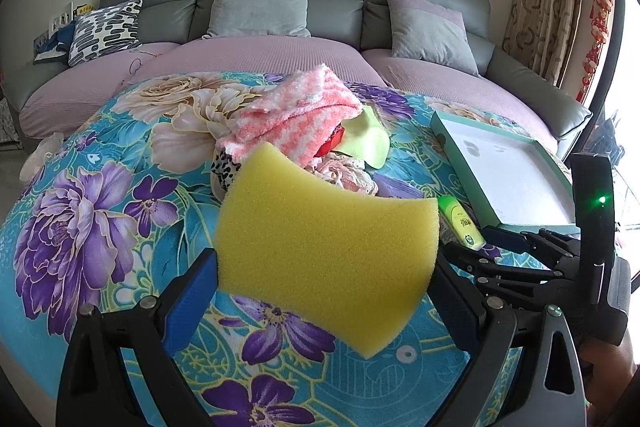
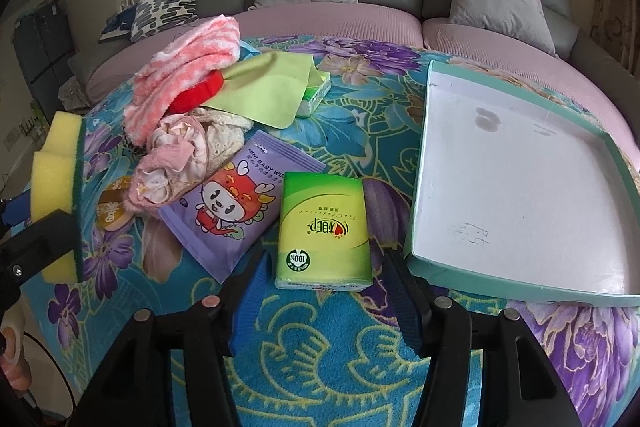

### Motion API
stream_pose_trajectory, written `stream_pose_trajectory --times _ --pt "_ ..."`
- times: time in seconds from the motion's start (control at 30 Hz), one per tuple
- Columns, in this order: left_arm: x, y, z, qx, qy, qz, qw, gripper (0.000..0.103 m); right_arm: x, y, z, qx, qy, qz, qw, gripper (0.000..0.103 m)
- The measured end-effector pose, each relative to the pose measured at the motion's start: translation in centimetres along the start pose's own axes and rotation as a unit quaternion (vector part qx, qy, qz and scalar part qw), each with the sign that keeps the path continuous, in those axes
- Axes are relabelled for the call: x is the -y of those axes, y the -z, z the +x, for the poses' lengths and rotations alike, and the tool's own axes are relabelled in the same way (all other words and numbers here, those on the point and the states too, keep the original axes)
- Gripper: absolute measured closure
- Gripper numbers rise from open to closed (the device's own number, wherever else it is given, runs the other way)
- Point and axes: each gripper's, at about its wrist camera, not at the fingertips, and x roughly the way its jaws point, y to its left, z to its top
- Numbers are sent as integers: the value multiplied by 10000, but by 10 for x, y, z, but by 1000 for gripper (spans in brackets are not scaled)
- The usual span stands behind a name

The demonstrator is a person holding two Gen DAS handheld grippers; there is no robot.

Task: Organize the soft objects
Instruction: 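Carry the sponge and tissue pack toward the white tray with both tools, then release the tissue pack into the tray with the right tool while the left drops the sponge in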

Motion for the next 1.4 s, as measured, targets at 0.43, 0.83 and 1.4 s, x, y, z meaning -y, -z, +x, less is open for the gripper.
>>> stream_pose_trajectory --times 0.43,0.83,1.4 --pt "29 -37 -7 309 88 414 9986 4 37 -34 -57 855 87 548 9948 53" --pt "173 -96 53 -49 1068 1698 9797 4 193 -55 -50 372 1244 1551 9793 53" --pt "276 -131 163 -762 1093 1749 9755 4 264 -83 -22 -134 1647 1327 9773 53"
